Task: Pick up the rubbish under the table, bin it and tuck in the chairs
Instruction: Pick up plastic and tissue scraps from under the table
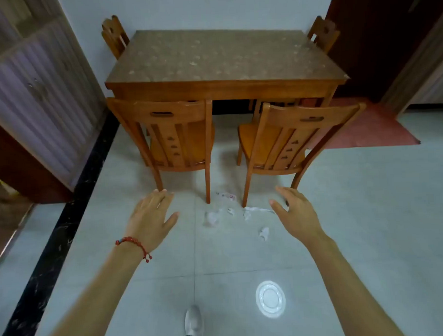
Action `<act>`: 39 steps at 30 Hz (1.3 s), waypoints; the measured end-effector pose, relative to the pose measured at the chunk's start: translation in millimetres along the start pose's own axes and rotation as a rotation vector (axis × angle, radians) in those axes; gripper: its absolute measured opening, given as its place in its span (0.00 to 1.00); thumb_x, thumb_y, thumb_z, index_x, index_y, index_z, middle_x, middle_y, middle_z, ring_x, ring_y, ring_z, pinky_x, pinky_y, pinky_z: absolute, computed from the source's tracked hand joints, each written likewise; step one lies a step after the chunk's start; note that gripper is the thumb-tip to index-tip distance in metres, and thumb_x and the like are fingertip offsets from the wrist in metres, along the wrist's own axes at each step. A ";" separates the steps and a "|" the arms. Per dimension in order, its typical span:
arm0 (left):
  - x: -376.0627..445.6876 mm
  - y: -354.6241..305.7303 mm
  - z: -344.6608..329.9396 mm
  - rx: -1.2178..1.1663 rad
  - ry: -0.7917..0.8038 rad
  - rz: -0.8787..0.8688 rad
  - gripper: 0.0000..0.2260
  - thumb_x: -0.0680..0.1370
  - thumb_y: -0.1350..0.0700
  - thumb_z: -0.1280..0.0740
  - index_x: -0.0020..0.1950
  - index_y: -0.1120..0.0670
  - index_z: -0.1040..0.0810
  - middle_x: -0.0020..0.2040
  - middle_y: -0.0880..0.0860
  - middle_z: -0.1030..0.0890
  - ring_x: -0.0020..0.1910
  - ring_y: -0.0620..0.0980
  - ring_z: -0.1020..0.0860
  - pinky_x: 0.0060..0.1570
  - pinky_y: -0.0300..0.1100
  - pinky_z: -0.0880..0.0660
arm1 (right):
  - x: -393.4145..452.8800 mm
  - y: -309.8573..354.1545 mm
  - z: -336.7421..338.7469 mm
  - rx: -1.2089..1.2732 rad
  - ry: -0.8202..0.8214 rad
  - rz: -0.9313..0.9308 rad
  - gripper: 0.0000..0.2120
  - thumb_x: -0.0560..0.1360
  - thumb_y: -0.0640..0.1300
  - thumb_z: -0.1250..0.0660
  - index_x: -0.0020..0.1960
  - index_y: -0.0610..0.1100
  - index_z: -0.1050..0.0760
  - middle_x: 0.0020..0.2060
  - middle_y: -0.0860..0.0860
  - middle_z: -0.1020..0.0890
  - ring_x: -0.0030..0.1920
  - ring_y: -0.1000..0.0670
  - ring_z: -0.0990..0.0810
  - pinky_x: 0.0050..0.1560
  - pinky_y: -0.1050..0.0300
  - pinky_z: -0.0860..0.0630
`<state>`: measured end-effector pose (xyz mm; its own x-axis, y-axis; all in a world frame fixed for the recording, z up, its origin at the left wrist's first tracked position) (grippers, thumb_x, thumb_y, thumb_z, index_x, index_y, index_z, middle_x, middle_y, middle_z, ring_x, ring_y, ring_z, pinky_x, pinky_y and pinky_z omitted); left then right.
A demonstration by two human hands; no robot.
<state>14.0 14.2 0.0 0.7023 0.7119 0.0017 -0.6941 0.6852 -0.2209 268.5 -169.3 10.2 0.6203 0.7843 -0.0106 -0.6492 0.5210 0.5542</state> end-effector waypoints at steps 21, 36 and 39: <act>253.2 59.7 -94.0 -0.069 0.207 -0.117 0.24 0.77 0.47 0.43 0.70 0.56 0.38 0.72 0.57 0.36 0.72 0.54 0.41 0.71 0.49 0.45 | 208.4 -15.1 -104.8 -0.042 0.040 -0.145 0.20 0.76 0.46 0.37 0.66 0.41 0.32 0.64 0.43 0.26 0.65 0.43 0.29 0.64 0.50 0.33; 307.9 74.2 -215.8 -0.095 0.312 -0.021 0.24 0.78 0.46 0.46 0.71 0.53 0.41 0.73 0.54 0.38 0.73 0.52 0.43 0.70 0.46 0.44 | 289.3 -100.5 -200.0 0.001 0.174 -0.175 0.21 0.76 0.46 0.37 0.67 0.41 0.32 0.64 0.43 0.26 0.65 0.44 0.29 0.63 0.50 0.32; 316.6 78.3 -255.4 -0.111 0.331 0.014 0.24 0.78 0.46 0.45 0.71 0.53 0.41 0.73 0.55 0.37 0.73 0.52 0.43 0.70 0.47 0.43 | 304.8 -127.6 -230.1 0.003 0.188 -0.165 0.21 0.76 0.46 0.37 0.66 0.41 0.32 0.64 0.43 0.26 0.65 0.43 0.29 0.63 0.49 0.32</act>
<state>222.5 253.9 -265.8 0.7185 0.6205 -0.3142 -0.6955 0.6417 -0.3232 439.1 80.8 -255.2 0.6249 0.7378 -0.2552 -0.5445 0.6462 0.5347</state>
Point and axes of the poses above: each hand's wrist, its own x-axis towards the middle knuckle, its own z-axis out of the back of the hand, y = z × x, the point moved 2 cm from there along x, towards the middle knuckle
